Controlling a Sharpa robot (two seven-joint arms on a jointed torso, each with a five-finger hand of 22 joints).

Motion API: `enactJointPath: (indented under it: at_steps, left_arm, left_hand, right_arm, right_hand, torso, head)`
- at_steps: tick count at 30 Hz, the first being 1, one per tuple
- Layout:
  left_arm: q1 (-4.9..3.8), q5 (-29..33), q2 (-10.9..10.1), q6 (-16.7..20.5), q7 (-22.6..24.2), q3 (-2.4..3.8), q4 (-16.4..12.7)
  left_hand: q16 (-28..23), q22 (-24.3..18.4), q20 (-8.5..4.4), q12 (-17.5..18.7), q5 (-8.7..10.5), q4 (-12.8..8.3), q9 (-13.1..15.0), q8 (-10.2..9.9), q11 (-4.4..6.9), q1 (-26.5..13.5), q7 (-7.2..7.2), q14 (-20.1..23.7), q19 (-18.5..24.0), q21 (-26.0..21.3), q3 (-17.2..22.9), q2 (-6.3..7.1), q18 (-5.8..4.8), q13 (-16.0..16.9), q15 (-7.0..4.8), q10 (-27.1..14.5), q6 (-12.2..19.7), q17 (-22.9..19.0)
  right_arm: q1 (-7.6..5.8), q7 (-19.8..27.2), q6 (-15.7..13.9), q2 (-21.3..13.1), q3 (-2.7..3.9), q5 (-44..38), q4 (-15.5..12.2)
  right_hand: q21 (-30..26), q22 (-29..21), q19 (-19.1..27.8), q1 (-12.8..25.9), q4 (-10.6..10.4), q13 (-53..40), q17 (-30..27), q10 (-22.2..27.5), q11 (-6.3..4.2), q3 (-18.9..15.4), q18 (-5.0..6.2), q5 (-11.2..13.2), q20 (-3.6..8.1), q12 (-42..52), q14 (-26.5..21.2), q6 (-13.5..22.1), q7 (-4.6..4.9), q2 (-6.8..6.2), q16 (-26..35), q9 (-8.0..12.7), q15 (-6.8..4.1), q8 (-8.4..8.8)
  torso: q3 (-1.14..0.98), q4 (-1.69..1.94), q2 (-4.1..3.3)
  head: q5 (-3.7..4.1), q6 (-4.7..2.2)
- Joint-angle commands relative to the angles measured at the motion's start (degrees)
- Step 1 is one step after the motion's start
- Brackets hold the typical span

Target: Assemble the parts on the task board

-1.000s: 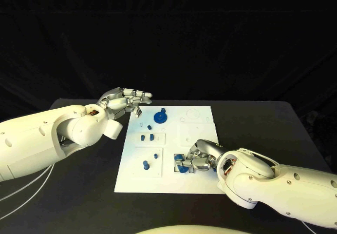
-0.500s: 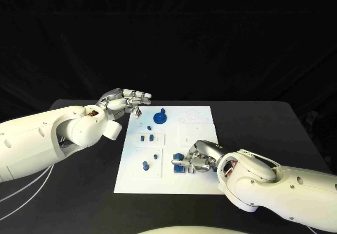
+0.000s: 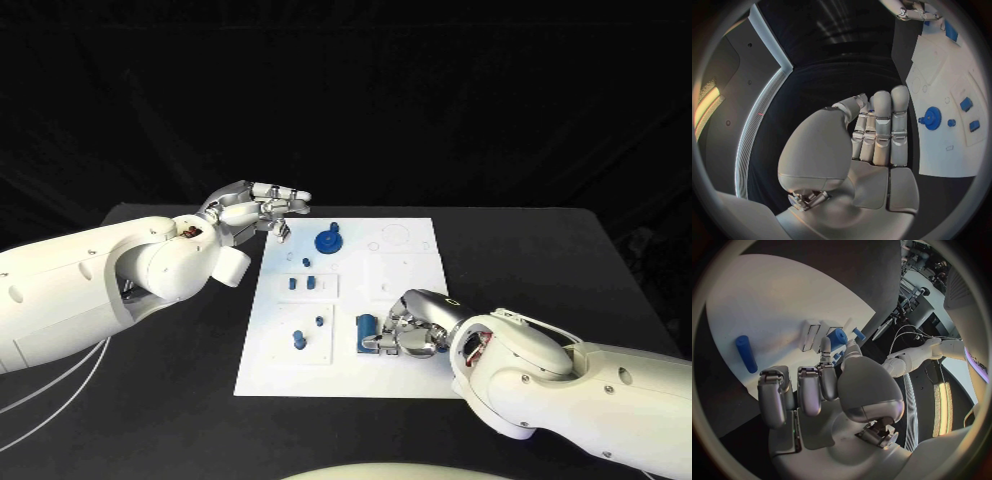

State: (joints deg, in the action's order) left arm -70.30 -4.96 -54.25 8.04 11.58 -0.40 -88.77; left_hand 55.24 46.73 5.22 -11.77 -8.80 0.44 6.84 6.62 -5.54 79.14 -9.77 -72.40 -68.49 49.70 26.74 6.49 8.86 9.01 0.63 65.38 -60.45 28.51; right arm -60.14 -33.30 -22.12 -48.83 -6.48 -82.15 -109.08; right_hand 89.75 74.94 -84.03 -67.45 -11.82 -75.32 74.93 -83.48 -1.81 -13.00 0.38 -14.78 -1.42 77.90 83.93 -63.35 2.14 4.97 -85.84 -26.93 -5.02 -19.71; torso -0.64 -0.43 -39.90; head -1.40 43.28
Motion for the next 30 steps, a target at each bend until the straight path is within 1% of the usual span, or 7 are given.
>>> enactJointPath:
  at_steps: [1,6,11,17,23,27,30]
  left_arm:
    - [0.0,-0.2,0.1,-1.0,0.2,0.02,-0.1]
    - [0.0,-0.2,0.1,-1.0,0.2,0.02,-0.1]
    - [0.0,-0.2,0.0,-0.9,0.1,0.02,-0.1]
    - [0.0,-0.2,-0.1,-0.7,0.3,0.02,-0.2]
    - [0.0,-0.2,-0.2,-0.7,0.2,0.01,-0.2]
    - [0.0,-0.2,-0.2,-0.7,0.2,0.01,-0.2]
    - [0.0,-0.2,-0.3,-0.6,0.2,0.01,-0.2]
  left_hand:
    - [-0.1,-0.1,0.29,-0.3,-0.12,0.1,-0.1,-0.4,0.1,-0.7,-0.08,0.4,0.1,-0.2,-0.2,-0.03,0.82,0.1,0.0,-0.4,0.5,-0.1]
    - [0.0,-0.1,0.29,-0.3,-0.13,0.1,-0.1,-0.4,0.09,-0.7,-0.09,0.4,0.1,-0.3,-0.2,-0.08,0.82,0.1,0.01,-0.5,0.5,-0.1]
    - [0.0,-0.1,0.3,-0.3,-0.15,0.1,-0.1,-0.4,0.09,-0.7,-0.09,0.4,0.1,-0.3,-0.2,-0.18,0.81,0.1,0.02,-0.5,0.5,-0.1]
    - [0.0,-0.2,0.3,-0.4,-0.15,0.2,-0.1,-0.4,0.08,-0.7,-0.09,0.4,0.1,-0.3,-0.2,-0.26,0.82,0.1,0.02,-0.5,0.5,-0.1]
    - [0.0,-0.2,0.3,-0.4,-0.15,0.2,-0.1,-0.4,0.08,-0.7,-0.09,0.4,0.1,-0.3,-0.2,-0.26,0.82,0.1,0.02,-0.5,0.5,-0.1]
    - [0.0,-0.2,0.3,-0.4,-0.15,0.2,-0.1,-0.4,0.08,-0.7,-0.09,0.4,0.1,-0.3,-0.2,-0.26,0.82,0.1,0.02,-0.5,0.5,-0.1]
    - [0.0,-0.2,0.3,-0.4,-0.15,0.2,-0.1,-0.4,0.08,-0.7,-0.09,0.4,0.1,-0.3,-0.2,-0.26,0.82,0.1,0.02,-0.5,0.5,-0.1]
  right_arm:
    - [0.05,-0.2,1.1,0.3,0.02,-1.0,0.4]
    - [0.05,-0.3,1.4,0.7,0.02,-1.0,1.3]
    - [0.05,-0.4,1.5,1.1,0.02,-1.2,2.0]
    - [0.05,-0.4,1.7,1.1,0.02,-1.4,2.3]
    - [0.05,-0.1,2.3,0.9,0.02,-0.7,2.0]
    - [0.05,0.4,2.8,0.7,0.02,-0.3,1.8]
    - [0.05,0.7,3.1,0.6,0.02,-0.1,1.6]
  right_hand:
    - [0.3,15.1,-6.0,-1.7,0.5,-4.6,9.1,-0.5,-0.14,0.2,-0.38,-0.4,0.44,-0.1,4.9,0.2,-0.07,0.8,-0.3,-0.1,-0.36,-0.33]
    - [0.3,15.1,-6.0,-2.7,0.9,-4.8,9.2,-0.6,-0.23,0.7,-0.38,-0.7,0.49,0.1,4.9,0.2,-0.18,1.16,-0.4,-0.3,-0.43,-0.42]
    - [0.3,15.1,-6.0,-3.7,1.2,-5.1,9.3,-0.8,-0.38,1.6,-0.38,-1.2,0.59,0.3,4.9,0.1,-0.35,2.2,-0.5,-0.4,-0.55,-0.5]
    - [0.3,15.1,-6.0,-5.0,1.8,-5.7,9.5,-1.2,-0.54,2.6,-0.38,-0.1,0.72,0.9,4.9,0.0,-0.53,2.53,-0.6,-0.6,-0.69,-0.64]
    - [0.3,15.1,-6.0,-5.3,2.2,-5.8,9.6,-1.3,-0.53,2.3,-0.38,1.0,0.78,0.9,4.9,0.0,-0.49,1.02,-0.6,-0.8,-0.72,-0.75]
    - [0.3,15.1,-6.0,-3.6,1.4,-5.7,9.5,-1.2,-0.29,0.9,-0.38,4.8,0.69,0.7,4.9,0.0,-0.22,-1.07,-0.6,-1.0,-0.53,-0.92]
    - [0.3,15.1,-6.0,-2.7,1.0,-5.7,9.5,-1.1,-0.19,0.2,-0.38,6.0,0.6,0.6,4.9,0.0,-0.12,-2.11,-0.6,-1.1,-0.44,-1.01]
  torso:
    - [0.03,0.06,-0.02]
    - [0.04,0.06,-0.06]
    - [0.03,0.02,0.0]
    - [0.0,0.07,-0.02]
    - [0.0,0.03,-0.02]
    - [0.01,-0.03,0.03]
    - [0.02,-0.04,-0.01]
  head:
    - [0.05,-0.02]
    - [0.04,-0.01]
    - [0.08,0.12]
    - [-0.1,0.2]
    - [-0.15,0.19]
    - [-0.13,0.2]
    - [-0.16,0.25]
